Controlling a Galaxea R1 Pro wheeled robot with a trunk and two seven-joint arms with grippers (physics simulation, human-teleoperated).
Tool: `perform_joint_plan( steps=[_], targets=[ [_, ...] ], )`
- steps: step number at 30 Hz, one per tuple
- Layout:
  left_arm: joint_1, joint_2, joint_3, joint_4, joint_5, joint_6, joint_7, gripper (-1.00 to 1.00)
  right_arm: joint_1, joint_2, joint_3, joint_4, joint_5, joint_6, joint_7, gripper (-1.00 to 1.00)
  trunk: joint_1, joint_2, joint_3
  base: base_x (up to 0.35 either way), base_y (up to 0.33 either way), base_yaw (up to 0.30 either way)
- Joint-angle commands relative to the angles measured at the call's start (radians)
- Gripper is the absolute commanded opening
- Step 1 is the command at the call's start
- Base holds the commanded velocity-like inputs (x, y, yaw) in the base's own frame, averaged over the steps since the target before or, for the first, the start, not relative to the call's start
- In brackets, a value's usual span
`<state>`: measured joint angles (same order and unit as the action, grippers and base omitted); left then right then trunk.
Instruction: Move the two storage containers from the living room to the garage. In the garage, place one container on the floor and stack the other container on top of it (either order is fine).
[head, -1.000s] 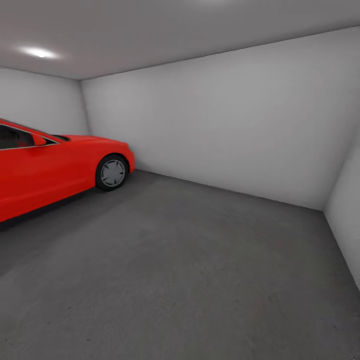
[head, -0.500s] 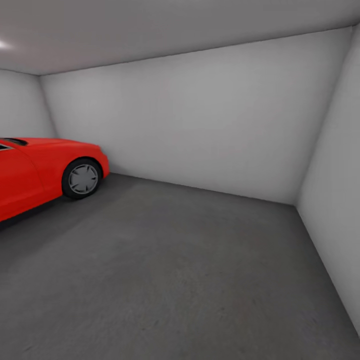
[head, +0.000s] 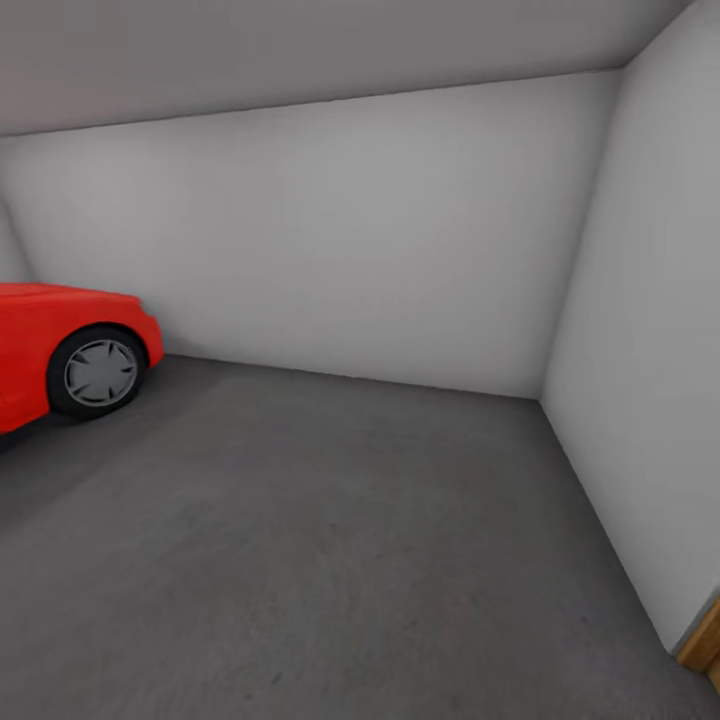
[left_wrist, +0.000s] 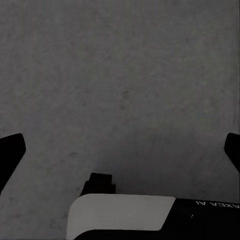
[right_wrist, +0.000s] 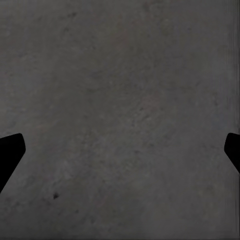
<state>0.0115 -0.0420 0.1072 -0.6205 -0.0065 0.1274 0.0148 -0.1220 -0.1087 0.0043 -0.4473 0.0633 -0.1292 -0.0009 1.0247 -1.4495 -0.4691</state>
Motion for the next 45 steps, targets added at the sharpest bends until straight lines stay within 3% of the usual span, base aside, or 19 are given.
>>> perform_joint_plan(
  steps=[1, 22, 37, 45],
  targets=[
    [0.001, -0.001, 0.003, -0.004, -0.001, 0.007, 0.001, 1.0, -0.001, 0.0, 0.0, 0.001, 0.007, -0.003, 0.0, 1.0, 0.0, 0.0, -0.001, 0.141, 0.0, -0.278],
    [0.001, 0.001, 0.003, -0.004, -0.001, 0.007, 0.001, 1.0, -0.001, 0.0, 0.0, 0.001, 0.007, -0.003, 0.0, 1.0, 0.0, 0.0, -0.001, 0.192, 0.102, -0.278],
    [0.001, 0.002, 0.003, -0.004, -0.001, 0.006, 0.001, 1.0, -0.001, 0.0, 0.0, 0.001, 0.007, -0.003, 0.0, 1.0, 0.0, 0.0, -0.001, 0.022, 0.008, -0.278],
    [0.001, 0.002, 0.003, -0.004, -0.001, 0.006, 0.001, 1.0, -0.001, 0.0, 0.0, 0.001, 0.007, -0.003, 0.0, 1.0, 0.0, 0.0, -0.001, 0.253, 0.0, -0.279]
  ],
)
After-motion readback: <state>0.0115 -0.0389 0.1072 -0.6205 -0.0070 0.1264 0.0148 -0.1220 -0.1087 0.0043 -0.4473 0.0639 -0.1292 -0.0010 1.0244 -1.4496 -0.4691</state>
